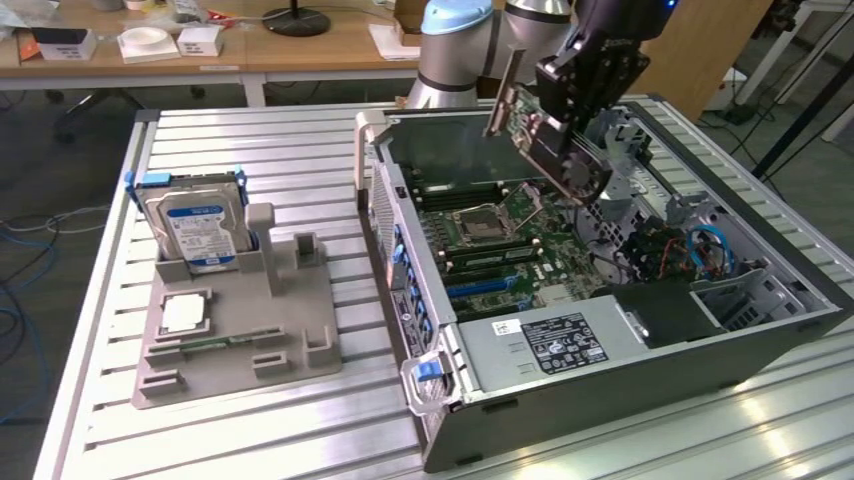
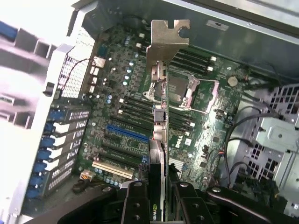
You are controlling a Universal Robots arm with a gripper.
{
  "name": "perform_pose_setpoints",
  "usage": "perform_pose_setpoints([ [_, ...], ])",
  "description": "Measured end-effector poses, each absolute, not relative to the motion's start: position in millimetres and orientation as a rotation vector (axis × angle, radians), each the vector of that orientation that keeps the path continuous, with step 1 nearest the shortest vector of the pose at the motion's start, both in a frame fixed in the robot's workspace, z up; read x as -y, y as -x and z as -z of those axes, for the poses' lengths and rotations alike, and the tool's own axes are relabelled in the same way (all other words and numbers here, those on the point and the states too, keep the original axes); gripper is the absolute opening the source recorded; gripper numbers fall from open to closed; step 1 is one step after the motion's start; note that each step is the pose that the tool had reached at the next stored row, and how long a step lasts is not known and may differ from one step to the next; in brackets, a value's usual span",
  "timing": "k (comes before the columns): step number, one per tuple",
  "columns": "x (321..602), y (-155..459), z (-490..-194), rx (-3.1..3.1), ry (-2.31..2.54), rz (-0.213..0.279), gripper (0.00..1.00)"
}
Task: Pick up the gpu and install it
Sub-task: 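Insert the gpu into the slot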
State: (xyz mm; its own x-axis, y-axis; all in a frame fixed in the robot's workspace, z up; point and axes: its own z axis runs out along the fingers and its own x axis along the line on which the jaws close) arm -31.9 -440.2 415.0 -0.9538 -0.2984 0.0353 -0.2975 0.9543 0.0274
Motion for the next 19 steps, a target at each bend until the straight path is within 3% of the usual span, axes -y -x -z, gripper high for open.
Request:
perform_pose_setpoints([
  [19, 440.2, 31.8, -413.0, 2.938, -0.988, 0.023, 0.26],
])
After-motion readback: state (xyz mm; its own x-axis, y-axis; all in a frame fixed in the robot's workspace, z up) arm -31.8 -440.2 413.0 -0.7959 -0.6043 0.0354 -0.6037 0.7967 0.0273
